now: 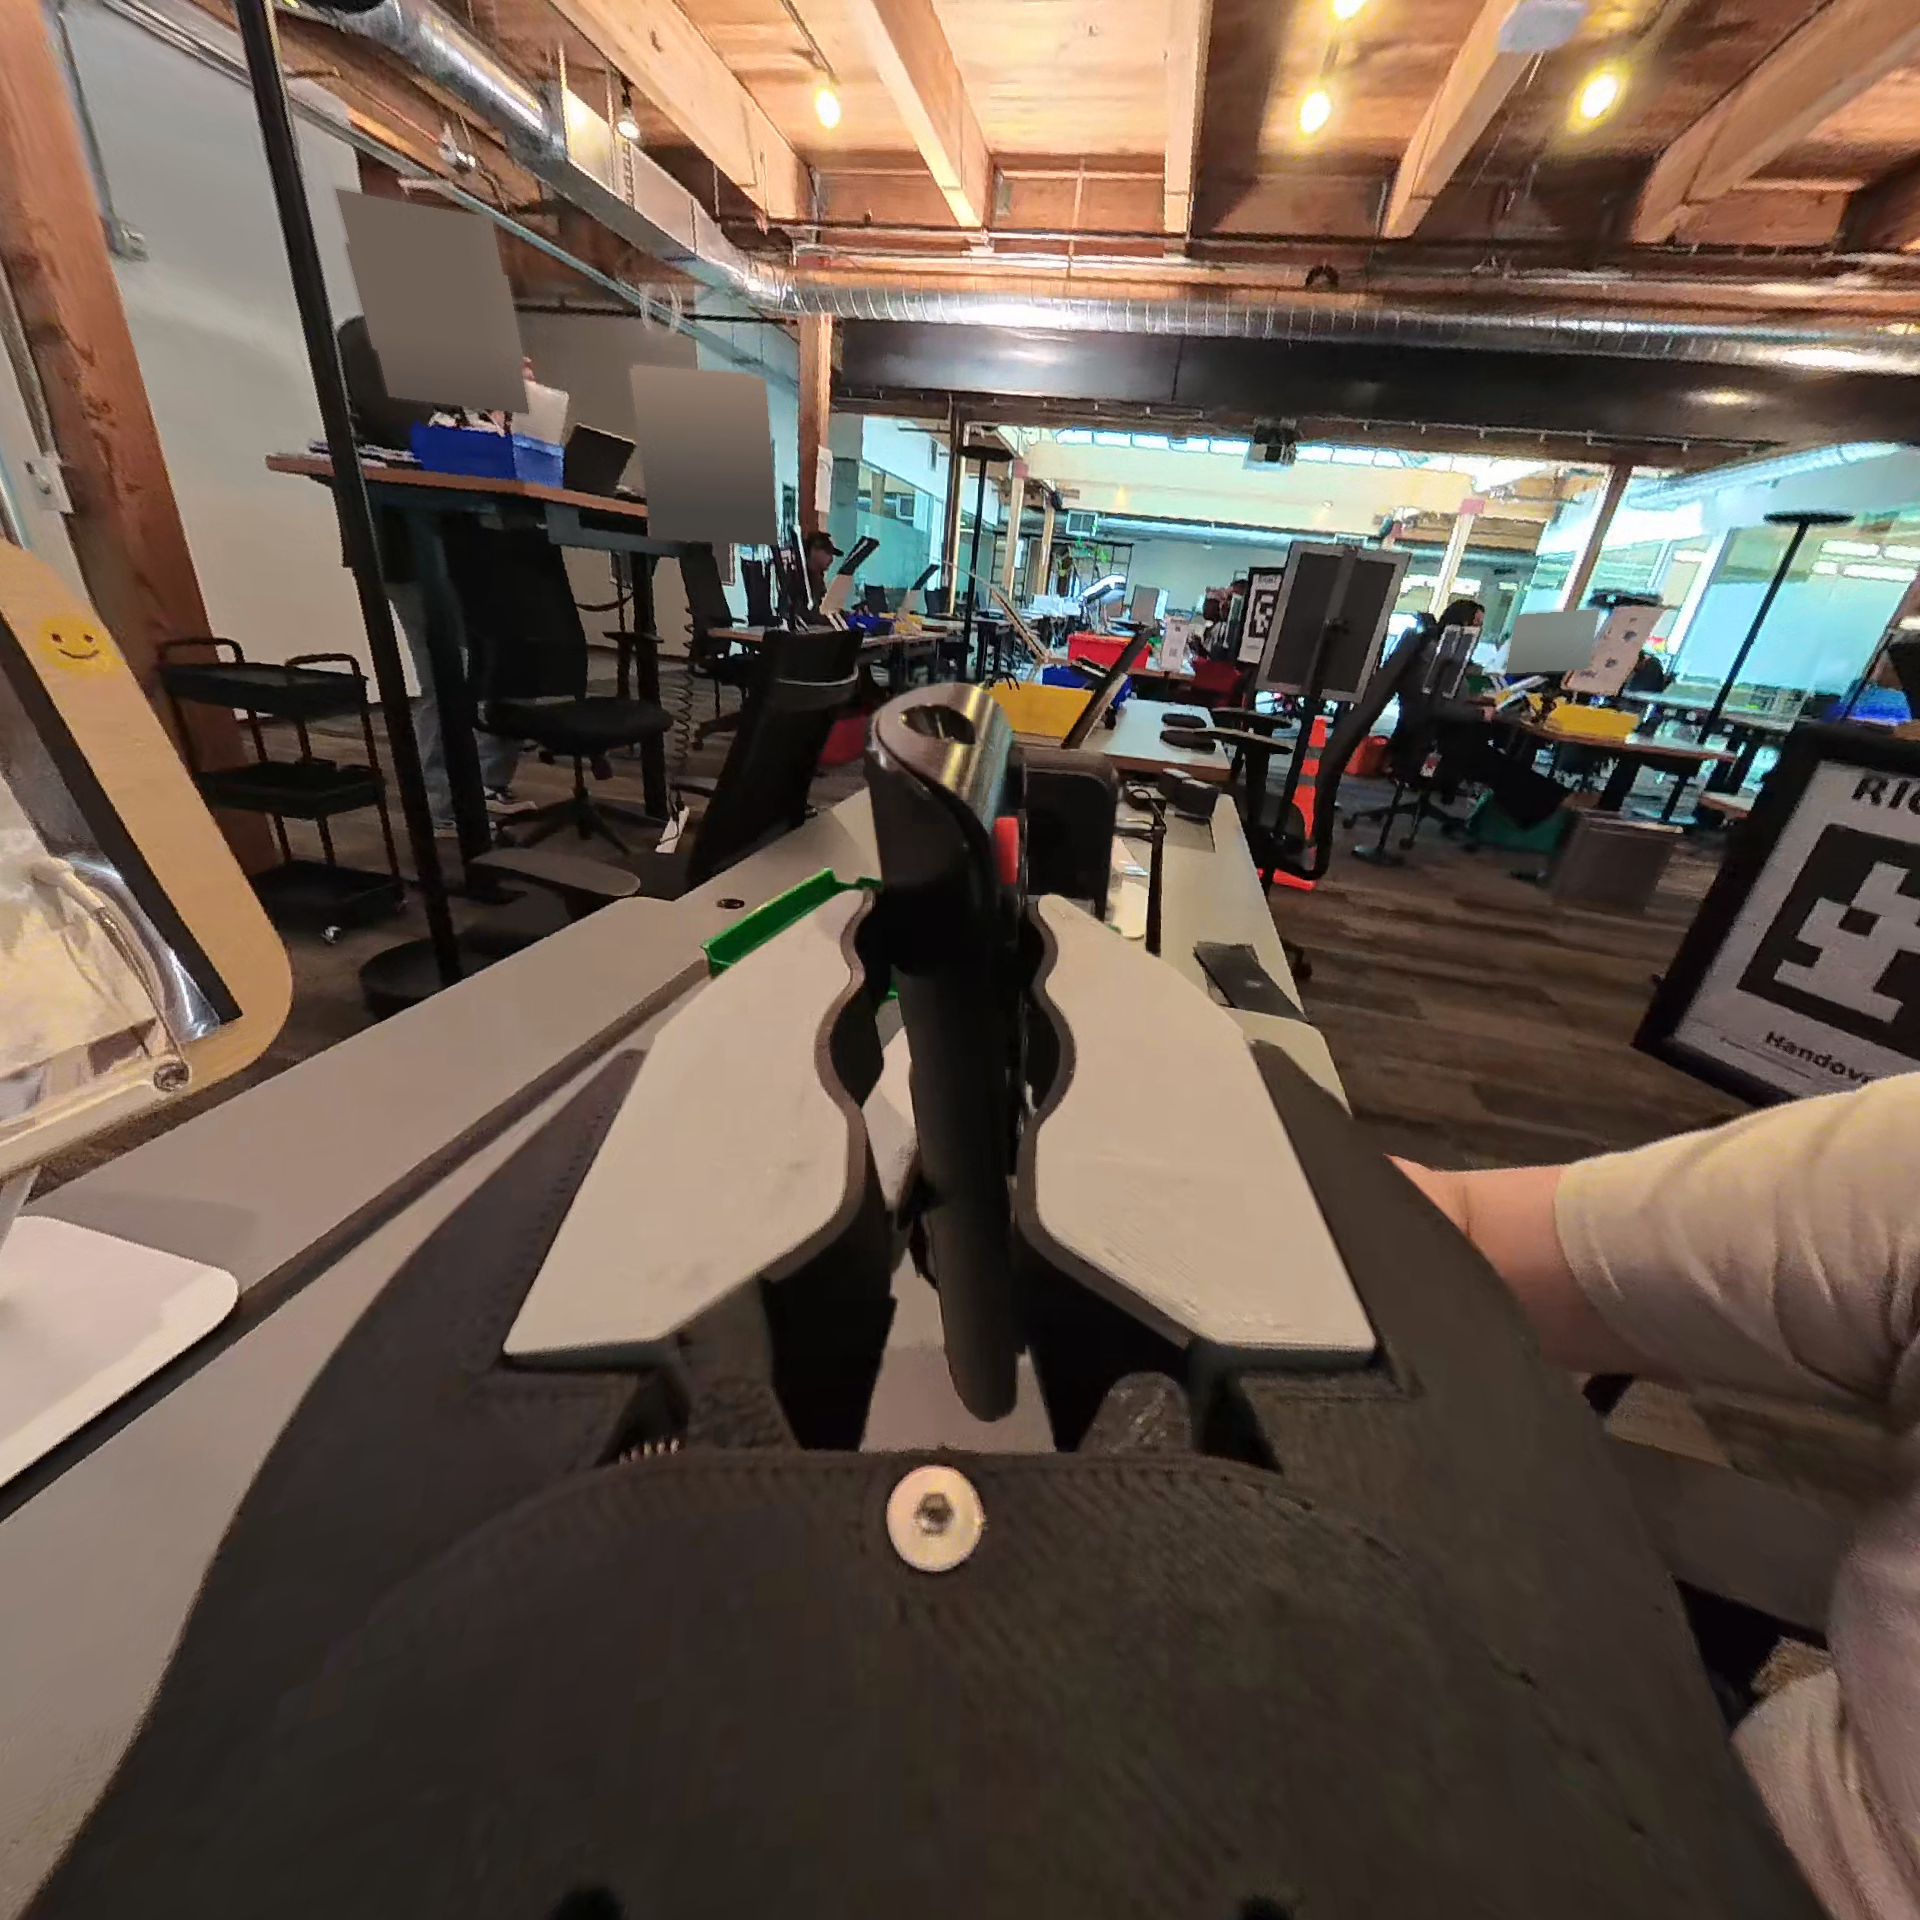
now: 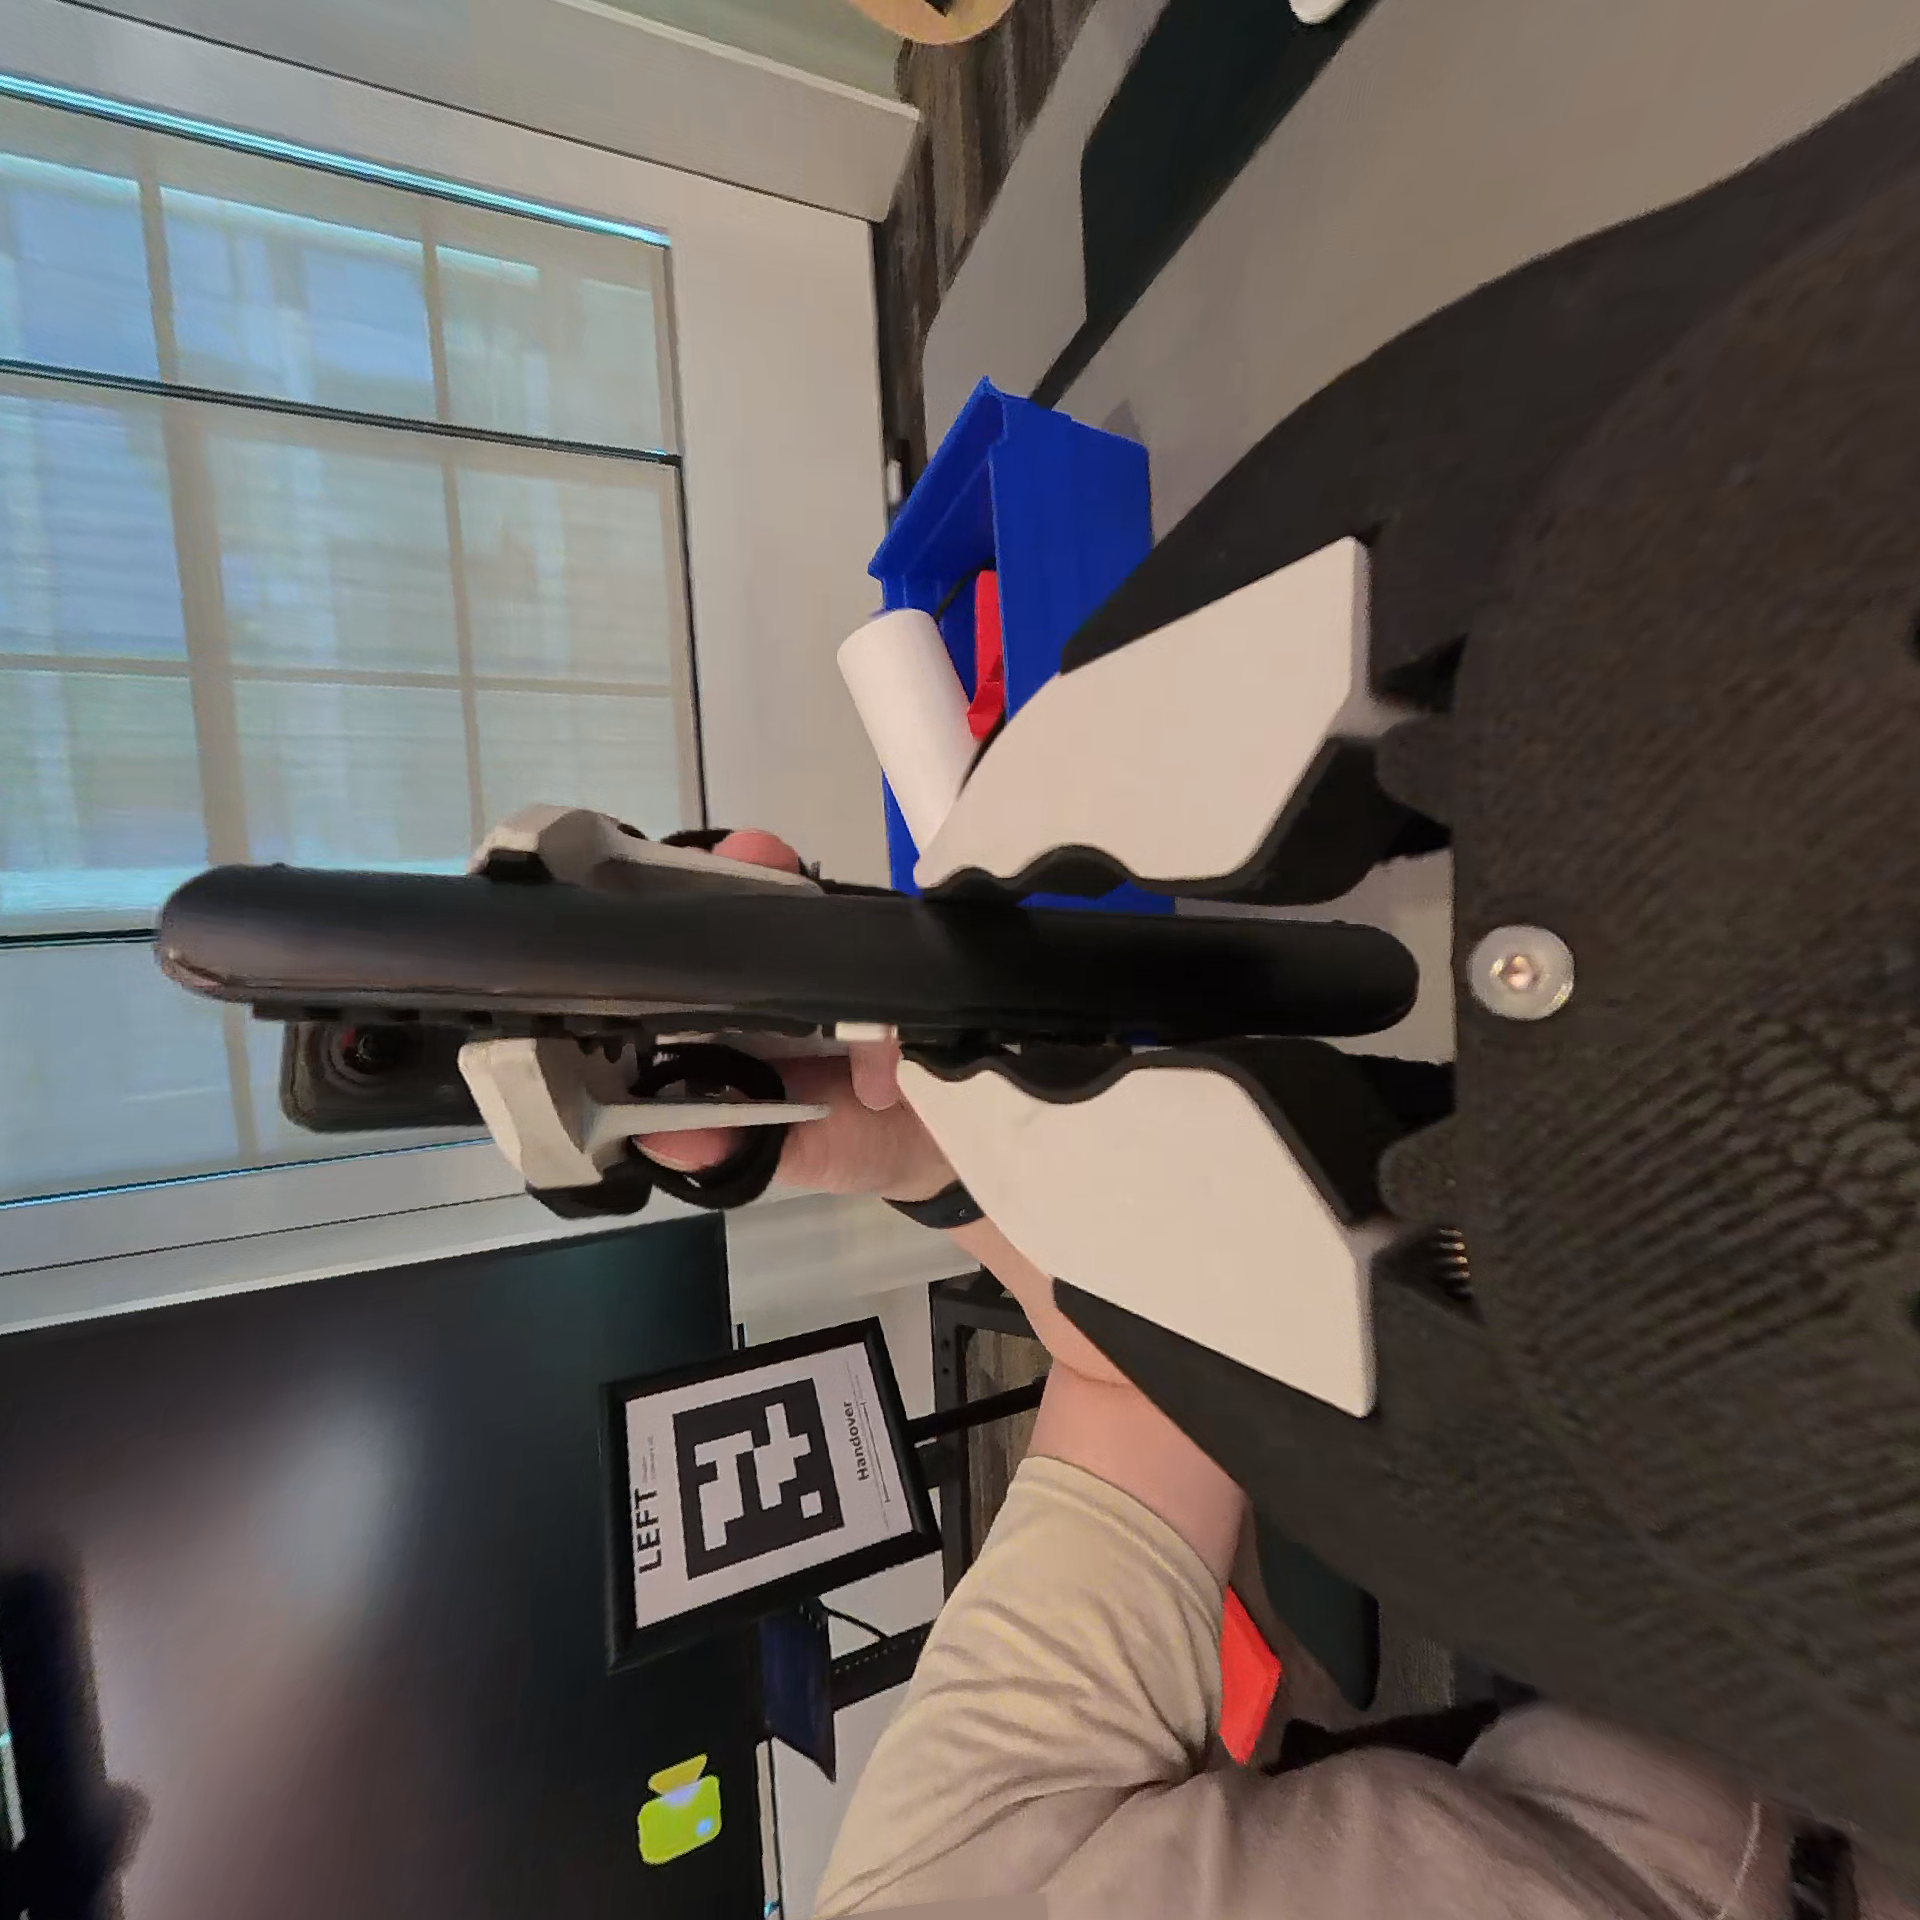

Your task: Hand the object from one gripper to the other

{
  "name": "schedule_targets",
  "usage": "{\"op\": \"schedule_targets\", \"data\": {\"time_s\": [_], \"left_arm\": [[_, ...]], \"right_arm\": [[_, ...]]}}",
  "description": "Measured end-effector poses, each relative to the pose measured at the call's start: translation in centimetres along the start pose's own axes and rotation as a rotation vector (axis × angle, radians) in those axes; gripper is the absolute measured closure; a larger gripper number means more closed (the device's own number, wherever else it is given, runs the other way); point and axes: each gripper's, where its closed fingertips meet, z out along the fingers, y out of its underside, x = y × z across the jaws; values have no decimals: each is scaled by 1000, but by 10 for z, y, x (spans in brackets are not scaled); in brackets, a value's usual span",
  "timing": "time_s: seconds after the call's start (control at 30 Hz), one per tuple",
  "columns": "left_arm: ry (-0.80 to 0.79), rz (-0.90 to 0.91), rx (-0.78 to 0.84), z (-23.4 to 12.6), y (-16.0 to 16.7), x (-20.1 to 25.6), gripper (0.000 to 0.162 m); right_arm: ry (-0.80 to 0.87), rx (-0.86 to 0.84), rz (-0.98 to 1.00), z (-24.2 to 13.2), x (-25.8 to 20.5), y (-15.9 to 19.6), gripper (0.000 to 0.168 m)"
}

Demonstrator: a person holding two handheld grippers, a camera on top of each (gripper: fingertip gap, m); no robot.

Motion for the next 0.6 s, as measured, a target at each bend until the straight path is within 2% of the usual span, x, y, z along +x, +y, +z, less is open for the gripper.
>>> {"op": "schedule_targets", "data": {"time_s": [0.03, 0.1, 0.23, 0.4, 0.5, 0.6], "left_arm": [[-7, -36, 21, -3, -4, -3, 138], [-23, -137, 79, -14, -14, -15, 138], [10, -461, 138, -38, -17, -46, 139], [-111, -717, 186, -52, 7, -96, 139], [-140, -823, 232, -53, 20, -112, 139], [-174, -918, 301, -54, 31, -126, 139]], "right_arm": [[11, 5, -64, -2, 0, -1, 140], [60, -7, -243, -9, 1, -2, 122], [161, -117, -607, -23, 5, 1, 109], [406, -383, -1306, -19, 21, 19, 90], [574, -473, -1593, -7, 31, 28, 90], [700, -481, -1735, 4, 36, 35, 91]]}}
